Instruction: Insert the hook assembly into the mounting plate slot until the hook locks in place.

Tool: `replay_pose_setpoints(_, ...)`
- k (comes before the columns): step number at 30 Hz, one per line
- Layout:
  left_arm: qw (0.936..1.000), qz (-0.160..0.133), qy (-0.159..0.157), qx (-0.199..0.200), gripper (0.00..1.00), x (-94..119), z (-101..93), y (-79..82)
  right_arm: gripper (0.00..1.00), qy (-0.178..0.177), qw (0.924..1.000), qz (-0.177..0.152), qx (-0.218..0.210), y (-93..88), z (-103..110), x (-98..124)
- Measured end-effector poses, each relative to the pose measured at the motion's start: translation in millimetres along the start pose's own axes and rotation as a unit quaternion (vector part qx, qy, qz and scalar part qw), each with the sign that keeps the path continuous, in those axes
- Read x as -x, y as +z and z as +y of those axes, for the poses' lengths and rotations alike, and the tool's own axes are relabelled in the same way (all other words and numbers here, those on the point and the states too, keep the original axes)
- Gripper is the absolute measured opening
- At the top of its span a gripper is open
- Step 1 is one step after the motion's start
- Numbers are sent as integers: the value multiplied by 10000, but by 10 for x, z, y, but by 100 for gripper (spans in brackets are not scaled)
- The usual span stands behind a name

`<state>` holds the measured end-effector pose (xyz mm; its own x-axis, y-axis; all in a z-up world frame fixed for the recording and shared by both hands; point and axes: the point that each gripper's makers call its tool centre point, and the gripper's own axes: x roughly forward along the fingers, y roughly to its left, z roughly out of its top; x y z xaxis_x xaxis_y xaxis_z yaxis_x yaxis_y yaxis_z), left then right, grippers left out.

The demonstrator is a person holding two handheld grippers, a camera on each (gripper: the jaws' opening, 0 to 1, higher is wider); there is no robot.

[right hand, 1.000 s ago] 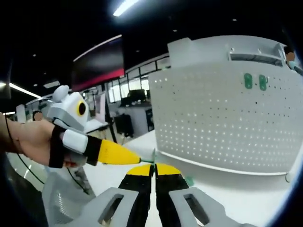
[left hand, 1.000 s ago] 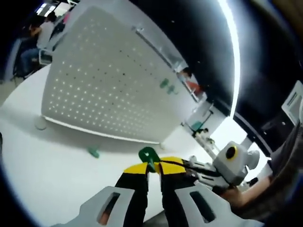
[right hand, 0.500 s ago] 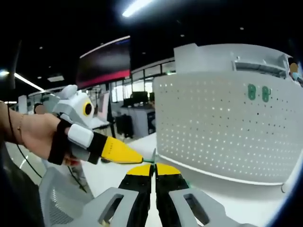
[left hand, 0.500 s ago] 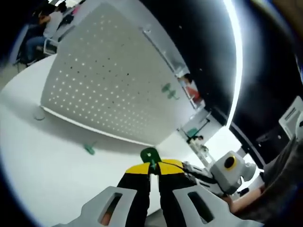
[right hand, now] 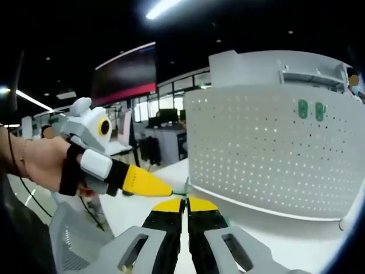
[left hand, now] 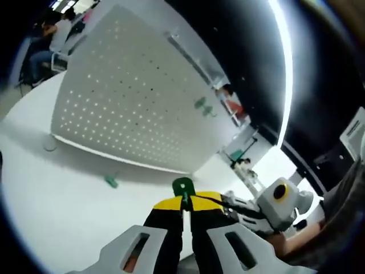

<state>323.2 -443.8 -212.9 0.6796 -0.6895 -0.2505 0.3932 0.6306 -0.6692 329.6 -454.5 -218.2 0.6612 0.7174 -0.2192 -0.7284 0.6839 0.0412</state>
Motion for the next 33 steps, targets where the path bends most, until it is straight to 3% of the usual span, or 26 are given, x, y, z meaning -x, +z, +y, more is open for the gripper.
replay_pose_setpoints(12, 9966, 201, 559, -566, 2, 35, 163, -1, 7, 94, 9977, 305, -598, -38, -35, 22)
replay_pose_setpoints(16, 9892, 392, 842, -1138, 2, 71, 234, -31, 6, 122, 9954, 361, -875, -36, -47, 54)
replay_pose_setpoints(21, 9812, 534, 982, -1571, 2, 80, 264, -53, 6, 165, 9928, 409, -1113, 15, -59, 68)
replay_pose_setpoints(27, 9759, 573, 980, -1866, 2, 53, 193, -53, 7, 260, 9920, 515, -1126, 36, -74, 22)
replay_pose_setpoints(31, 9664, 646, 1023, -2266, 2, 41, 158, -53, 7, 295, 9847, 560, -1626, 21, -85, 1)
replay_pose_setpoints(33, 9653, 646, 1018, -2317, 2, 38, 140, -57, 7, 291, 9836, 572, -1684, 27, -102, -6)
